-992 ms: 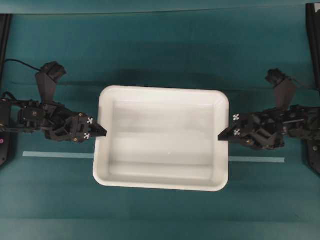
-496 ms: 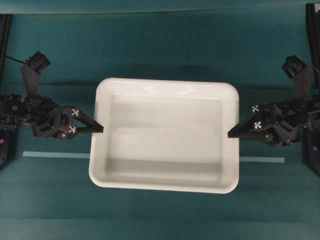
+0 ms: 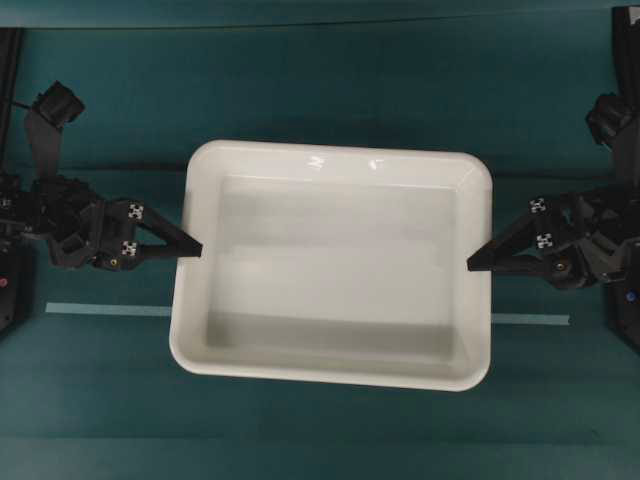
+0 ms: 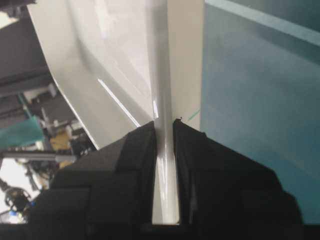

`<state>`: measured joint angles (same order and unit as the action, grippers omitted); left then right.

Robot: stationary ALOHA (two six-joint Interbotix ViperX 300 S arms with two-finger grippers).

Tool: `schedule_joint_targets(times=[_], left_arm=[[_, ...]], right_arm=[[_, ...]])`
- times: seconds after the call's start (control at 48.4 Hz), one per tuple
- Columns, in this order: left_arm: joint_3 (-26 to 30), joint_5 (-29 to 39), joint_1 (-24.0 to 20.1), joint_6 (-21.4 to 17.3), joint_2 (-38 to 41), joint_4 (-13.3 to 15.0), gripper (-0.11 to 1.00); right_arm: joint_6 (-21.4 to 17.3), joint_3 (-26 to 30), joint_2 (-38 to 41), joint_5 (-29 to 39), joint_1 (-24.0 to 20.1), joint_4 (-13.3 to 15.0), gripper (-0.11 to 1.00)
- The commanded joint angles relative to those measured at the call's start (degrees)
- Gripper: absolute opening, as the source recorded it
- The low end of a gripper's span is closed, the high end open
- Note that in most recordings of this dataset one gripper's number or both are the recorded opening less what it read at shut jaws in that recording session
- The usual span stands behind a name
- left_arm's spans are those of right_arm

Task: Lift the white case with both hands.
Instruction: 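Lift the gripped tray upward with both grippers together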

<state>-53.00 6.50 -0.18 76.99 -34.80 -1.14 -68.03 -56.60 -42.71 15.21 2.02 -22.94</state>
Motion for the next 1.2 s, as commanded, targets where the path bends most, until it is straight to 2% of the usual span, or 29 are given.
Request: schedule_joint_targets(times=[0.0,0.207,0.476,0.662,0.868,1.178], left_arm=[[3.3,0.0,0.7,0.0,0.1,-0.2,0.09],[5.4,0.3,0.7,1.8,-1.0,-0.1,0.09],[8.2,0.4,0.8,2.2,-3.5,-0.2,0.09],[11.2,3.5,0.6,2.4,-5.2,-0.2,0.08],[13.8,8.2,0.8,2.4,-5.8,-0.1,0.08],[17.5,8.8,1.2,2.4,-5.3,-0.2,0.08]], right_arm=[[-0.1,3.0,0.1,0.4,0.2,0.1,0.11],[0.0,6.4,-0.2,2.0,0.6,0.1,0.11],[0.0,8.8,-1.4,2.3,1.5,0.1,0.11],[-0.1,9.6,-2.7,2.8,2.5,0.1,0.11],[-0.1,13.2,-2.7,5.2,2.8,0.1,0.11],[-0.1,18.5,-1.7,7.5,2.7,0.1,0.11]])
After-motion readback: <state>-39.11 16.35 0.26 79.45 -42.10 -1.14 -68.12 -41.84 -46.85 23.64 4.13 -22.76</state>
